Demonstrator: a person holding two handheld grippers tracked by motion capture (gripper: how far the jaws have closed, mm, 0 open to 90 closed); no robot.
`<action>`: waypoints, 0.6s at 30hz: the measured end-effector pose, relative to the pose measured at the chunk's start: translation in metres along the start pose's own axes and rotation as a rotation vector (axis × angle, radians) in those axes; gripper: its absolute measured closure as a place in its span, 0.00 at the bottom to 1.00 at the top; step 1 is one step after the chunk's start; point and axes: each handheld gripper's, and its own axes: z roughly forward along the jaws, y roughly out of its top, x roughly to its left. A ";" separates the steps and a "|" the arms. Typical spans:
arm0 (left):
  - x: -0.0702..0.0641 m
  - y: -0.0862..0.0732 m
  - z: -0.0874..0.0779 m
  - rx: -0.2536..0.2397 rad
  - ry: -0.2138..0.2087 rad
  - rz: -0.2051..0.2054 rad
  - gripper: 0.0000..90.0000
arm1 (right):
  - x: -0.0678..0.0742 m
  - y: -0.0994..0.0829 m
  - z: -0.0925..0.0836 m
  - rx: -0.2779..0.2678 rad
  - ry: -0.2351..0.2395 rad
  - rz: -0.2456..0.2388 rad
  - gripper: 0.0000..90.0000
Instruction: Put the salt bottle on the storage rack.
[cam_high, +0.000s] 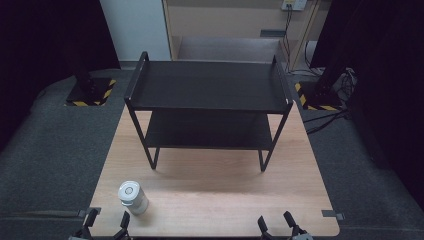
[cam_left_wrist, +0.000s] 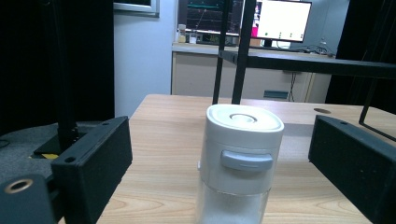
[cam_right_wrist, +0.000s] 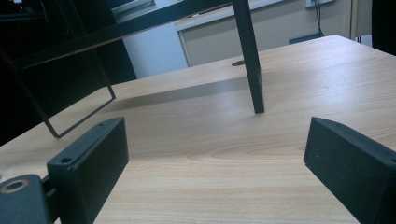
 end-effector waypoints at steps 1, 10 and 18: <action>0.000 0.000 0.000 0.001 -0.001 -0.001 0.05 | 0.000 0.000 0.000 -0.001 -0.002 -0.001 0.07; 0.001 0.000 0.002 0.005 -0.003 -0.001 0.05 | 0.000 0.000 0.002 0.001 0.000 -0.001 0.07; 0.001 0.000 0.002 0.005 -0.008 -0.004 0.05 | 0.001 0.000 0.002 0.002 -0.002 -0.001 0.07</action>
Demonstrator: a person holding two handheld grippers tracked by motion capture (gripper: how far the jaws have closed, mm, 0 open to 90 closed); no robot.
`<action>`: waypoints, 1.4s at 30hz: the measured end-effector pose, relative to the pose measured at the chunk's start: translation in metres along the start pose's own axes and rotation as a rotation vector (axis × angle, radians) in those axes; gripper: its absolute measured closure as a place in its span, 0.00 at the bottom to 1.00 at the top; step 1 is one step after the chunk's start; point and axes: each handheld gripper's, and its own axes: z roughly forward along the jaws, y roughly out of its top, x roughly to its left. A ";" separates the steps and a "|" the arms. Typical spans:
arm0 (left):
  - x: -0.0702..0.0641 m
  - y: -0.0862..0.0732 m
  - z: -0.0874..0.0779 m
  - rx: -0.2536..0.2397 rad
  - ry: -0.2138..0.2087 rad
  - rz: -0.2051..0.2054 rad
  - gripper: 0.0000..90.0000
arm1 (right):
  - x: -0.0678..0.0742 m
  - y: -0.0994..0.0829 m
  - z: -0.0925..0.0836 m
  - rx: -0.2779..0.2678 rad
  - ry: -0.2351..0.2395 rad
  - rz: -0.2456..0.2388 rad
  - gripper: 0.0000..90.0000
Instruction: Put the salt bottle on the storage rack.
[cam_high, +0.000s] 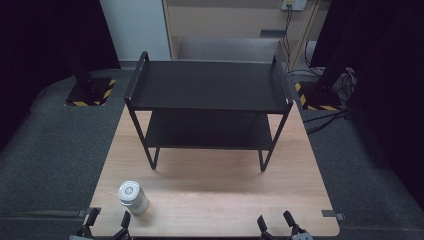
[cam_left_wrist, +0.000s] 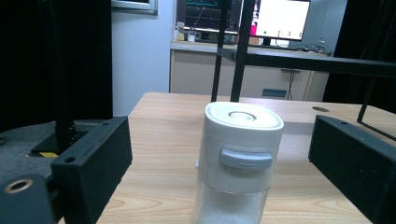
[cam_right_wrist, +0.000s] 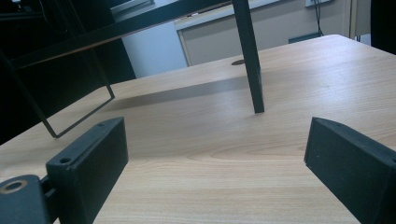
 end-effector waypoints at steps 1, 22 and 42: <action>0.000 0.000 0.000 0.000 0.000 0.000 0.05 | 0.000 0.000 0.000 -0.002 -0.001 -0.002 0.07; -0.002 0.001 0.000 -0.004 -0.004 0.003 0.05 | -0.001 0.000 -0.001 -0.004 0.000 -0.001 0.07; -0.019 -0.016 0.066 0.050 -0.006 0.072 0.05 | -0.005 -0.003 -0.003 0.003 -0.011 0.010 0.07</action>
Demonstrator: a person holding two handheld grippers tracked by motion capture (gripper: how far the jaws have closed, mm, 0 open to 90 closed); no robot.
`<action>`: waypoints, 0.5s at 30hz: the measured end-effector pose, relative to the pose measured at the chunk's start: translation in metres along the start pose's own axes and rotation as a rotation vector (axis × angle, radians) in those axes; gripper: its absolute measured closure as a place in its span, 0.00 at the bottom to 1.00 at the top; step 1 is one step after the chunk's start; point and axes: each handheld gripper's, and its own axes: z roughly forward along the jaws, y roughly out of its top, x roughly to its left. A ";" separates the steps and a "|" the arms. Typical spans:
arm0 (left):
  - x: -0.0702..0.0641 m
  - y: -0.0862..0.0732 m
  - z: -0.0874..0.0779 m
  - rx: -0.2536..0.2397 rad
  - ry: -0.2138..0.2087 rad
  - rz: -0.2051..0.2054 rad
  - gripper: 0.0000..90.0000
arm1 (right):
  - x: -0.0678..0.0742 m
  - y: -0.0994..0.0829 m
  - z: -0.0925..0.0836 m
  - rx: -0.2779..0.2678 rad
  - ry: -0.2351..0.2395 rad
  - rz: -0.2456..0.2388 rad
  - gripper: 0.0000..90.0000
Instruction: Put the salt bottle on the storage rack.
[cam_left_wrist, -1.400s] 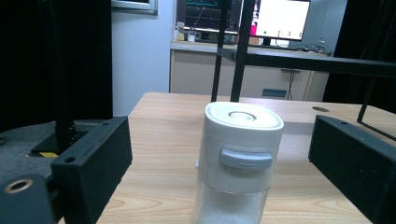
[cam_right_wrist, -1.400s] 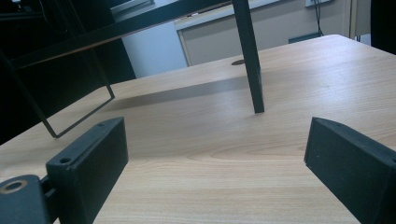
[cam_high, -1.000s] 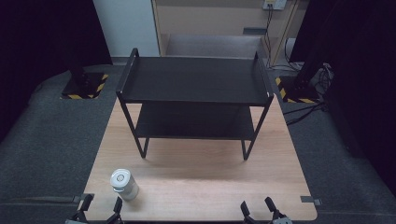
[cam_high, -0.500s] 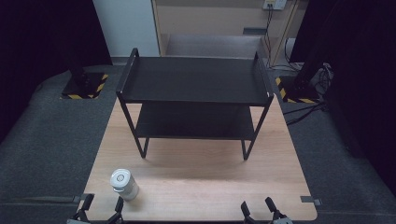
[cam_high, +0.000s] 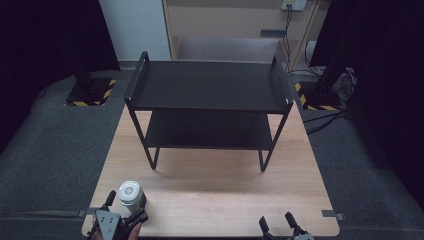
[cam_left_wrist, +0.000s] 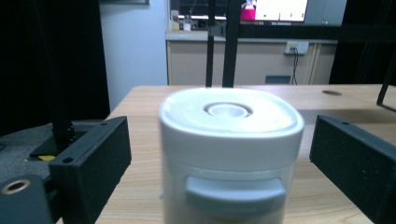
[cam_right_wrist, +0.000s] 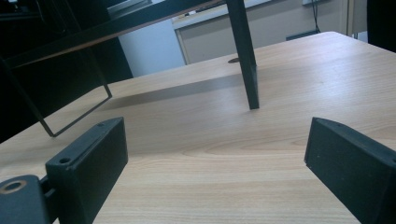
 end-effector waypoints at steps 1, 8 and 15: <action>-0.001 -0.001 0.002 0.003 0.003 0.005 0.06 | -0.001 0.000 0.000 0.000 -0.002 -0.002 0.07; -0.006 -0.002 0.006 0.017 0.014 0.016 0.15 | -0.002 -0.002 0.002 0.011 -0.009 0.002 0.07; -0.005 -0.001 0.004 0.018 0.023 -0.005 0.33 | -0.003 -0.002 0.005 0.021 -0.003 0.002 0.07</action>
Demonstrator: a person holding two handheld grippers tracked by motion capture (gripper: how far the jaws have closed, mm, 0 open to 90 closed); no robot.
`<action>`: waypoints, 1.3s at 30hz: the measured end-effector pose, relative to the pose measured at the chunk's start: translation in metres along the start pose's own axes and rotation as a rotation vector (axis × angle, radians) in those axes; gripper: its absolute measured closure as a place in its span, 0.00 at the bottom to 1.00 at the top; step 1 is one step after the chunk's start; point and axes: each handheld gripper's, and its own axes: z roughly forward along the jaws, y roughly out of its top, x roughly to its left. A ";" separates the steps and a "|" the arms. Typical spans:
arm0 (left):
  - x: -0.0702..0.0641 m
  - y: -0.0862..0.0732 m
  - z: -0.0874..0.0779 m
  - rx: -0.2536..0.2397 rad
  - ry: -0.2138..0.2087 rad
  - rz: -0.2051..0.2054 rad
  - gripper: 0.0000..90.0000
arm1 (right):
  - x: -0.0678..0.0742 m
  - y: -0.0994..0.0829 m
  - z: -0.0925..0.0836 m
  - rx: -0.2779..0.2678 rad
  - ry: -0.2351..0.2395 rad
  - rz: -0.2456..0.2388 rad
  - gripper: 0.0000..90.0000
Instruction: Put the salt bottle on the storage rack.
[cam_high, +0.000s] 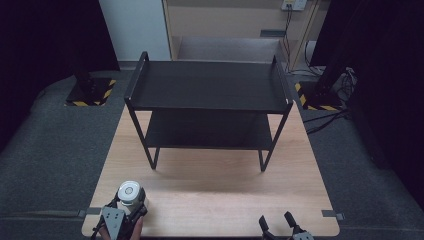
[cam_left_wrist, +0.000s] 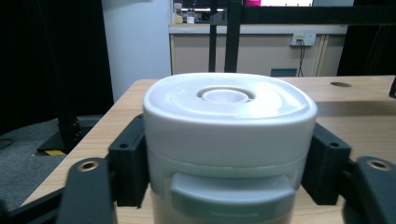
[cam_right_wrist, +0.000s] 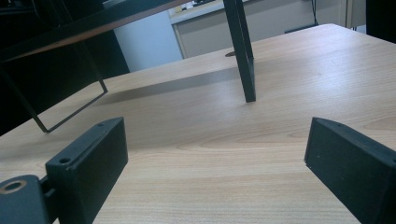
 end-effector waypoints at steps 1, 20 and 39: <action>0.000 0.000 0.000 0.000 0.001 -0.001 0.33 | 0.000 0.000 0.000 0.001 0.000 0.000 0.07; -0.019 0.085 -0.005 -0.017 -0.094 -0.011 0.34 | 0.002 0.002 0.001 -0.008 0.007 0.000 0.07; -0.066 0.171 0.031 -0.063 -0.166 -0.031 0.34 | -0.003 0.005 -0.002 -0.035 0.007 0.008 0.07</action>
